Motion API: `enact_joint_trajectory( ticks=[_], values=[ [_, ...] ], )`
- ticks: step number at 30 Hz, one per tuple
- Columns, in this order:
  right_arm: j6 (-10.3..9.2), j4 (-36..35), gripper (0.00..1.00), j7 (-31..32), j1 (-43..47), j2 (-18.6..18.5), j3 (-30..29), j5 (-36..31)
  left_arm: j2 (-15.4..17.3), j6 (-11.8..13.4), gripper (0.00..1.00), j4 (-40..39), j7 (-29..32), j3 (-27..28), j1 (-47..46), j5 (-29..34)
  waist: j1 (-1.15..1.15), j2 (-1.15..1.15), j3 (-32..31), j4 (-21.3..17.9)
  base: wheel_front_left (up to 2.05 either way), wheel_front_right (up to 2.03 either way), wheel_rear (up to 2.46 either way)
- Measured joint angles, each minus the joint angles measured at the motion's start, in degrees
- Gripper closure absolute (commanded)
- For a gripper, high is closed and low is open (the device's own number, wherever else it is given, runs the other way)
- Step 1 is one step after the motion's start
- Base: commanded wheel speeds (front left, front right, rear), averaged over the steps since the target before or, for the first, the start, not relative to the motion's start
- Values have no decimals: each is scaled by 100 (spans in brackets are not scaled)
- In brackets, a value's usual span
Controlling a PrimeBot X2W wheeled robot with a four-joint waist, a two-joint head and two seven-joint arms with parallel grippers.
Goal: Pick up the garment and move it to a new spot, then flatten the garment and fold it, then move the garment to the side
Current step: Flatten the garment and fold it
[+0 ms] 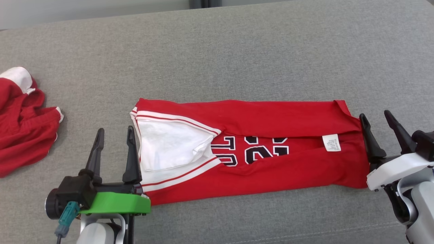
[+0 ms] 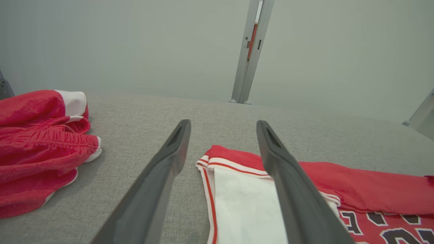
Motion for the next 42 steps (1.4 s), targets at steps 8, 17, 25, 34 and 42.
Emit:
enact_joint_trajectory(
  ticks=[8, 17, 25, 34, 42],
  values=[
    [0, 1184, 0, 0, -318, 205, 167, 212, -264, -154, 0, -175, 0, 521, 167, 617, 0, 0, 32, 144, 0, 0, 0],
    [-1, 2108, 35, -20, -613, 564, 348, 882, -348, -237, 0, -164, 0, 770, 234, 928, 0, 0, 85, 206, 0, 0, 0],
    [-4, 2195, 100, -26, -705, 670, 704, 1372, -357, -134, 0, -197, 0, 733, 298, 929, 0, 0, 40, 246, 0, 0, 0],
    [1, 2170, 100, -9, -707, 44, 155, 1484, -359, -91, 0, -223, 0, 776, 425, 971, 0, 0, -213, 233, 0, 0, 0],
    [0, 2260, 100, -9, -636, -557, -279, 1457, -360, -116, 0, -214, 0, 838, 579, 971, 0, 0, -501, 216, 0, 0, 0]
  ],
)
